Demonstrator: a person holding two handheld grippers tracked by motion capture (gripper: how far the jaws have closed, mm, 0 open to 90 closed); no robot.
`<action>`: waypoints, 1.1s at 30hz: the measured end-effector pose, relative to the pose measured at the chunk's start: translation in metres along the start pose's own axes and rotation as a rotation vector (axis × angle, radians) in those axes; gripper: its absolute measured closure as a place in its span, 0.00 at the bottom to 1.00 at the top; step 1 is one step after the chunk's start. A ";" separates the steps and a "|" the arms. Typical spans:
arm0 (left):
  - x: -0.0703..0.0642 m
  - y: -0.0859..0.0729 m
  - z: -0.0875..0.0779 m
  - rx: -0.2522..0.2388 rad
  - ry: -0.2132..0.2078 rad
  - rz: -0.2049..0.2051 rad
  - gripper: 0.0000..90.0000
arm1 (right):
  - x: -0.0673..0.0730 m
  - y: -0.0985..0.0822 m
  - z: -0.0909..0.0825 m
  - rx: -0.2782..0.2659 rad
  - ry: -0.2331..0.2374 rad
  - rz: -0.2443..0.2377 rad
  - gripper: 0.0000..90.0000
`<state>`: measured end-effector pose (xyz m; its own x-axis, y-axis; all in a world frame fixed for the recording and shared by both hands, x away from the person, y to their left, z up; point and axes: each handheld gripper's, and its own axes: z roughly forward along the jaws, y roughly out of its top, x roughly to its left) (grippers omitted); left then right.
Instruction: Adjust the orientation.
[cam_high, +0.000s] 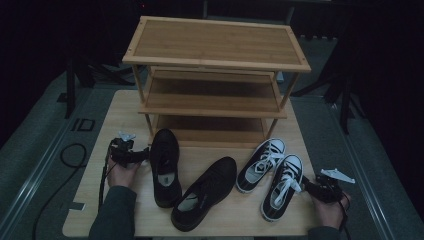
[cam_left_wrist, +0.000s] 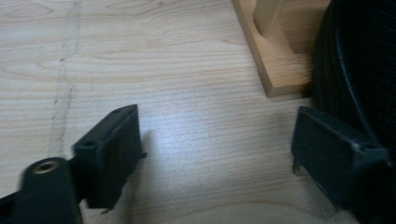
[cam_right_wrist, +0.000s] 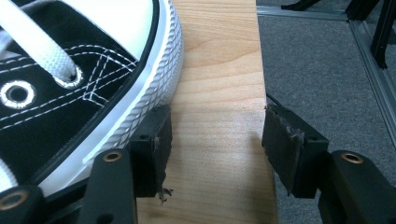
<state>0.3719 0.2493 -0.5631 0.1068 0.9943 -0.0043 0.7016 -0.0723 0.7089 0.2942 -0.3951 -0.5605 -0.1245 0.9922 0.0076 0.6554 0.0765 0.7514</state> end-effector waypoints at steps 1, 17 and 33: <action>0.002 0.000 0.000 -0.005 0.006 -0.008 0.37 | 0.000 0.000 0.000 0.000 0.000 0.000 0.47; 0.010 0.002 -0.007 0.029 0.000 -0.024 0.60 | -0.001 0.000 0.000 0.000 0.003 -0.003 0.47; -0.001 0.008 -0.026 0.055 -0.076 0.058 0.66 | -0.001 0.000 0.000 0.001 0.006 -0.004 0.47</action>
<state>0.3591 0.2498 -0.5397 0.2004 0.9795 -0.0193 0.7298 -0.1361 0.6700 0.2945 -0.3960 -0.5605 -0.1310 0.9913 0.0085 0.6555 0.0802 0.7509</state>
